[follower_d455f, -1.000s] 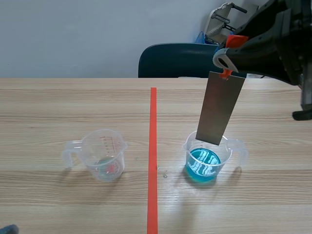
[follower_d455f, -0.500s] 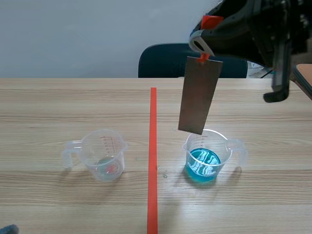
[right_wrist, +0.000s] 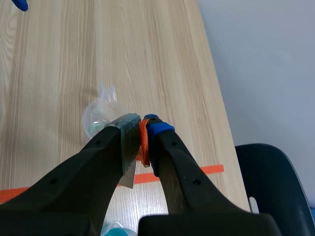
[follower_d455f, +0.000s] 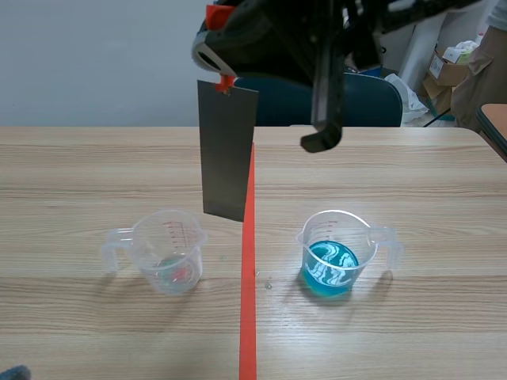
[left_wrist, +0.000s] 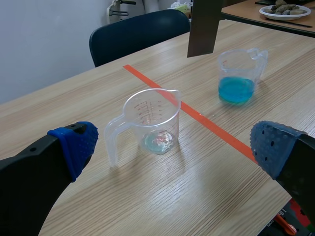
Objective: Do the redox reaction experiment
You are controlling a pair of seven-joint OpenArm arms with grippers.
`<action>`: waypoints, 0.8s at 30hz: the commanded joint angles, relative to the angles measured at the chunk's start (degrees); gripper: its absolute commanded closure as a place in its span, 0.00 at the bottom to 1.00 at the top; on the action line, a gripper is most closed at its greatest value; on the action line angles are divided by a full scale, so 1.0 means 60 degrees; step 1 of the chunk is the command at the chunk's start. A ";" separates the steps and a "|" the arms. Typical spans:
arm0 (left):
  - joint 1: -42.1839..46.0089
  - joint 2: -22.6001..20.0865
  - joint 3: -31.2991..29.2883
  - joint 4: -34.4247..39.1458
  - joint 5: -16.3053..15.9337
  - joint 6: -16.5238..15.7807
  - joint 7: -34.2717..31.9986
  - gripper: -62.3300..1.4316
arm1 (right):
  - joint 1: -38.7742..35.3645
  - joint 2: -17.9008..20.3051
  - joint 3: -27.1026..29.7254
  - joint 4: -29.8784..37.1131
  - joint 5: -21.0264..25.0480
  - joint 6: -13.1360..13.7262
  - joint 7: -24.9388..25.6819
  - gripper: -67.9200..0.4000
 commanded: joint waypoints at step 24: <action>0.0018 0.0076 0.0036 0.0189 -0.0055 -0.0022 -0.0138 0.00 | 0.1690 -0.2903 -0.1453 -0.2452 -0.0197 -0.0025 -0.0805 0.99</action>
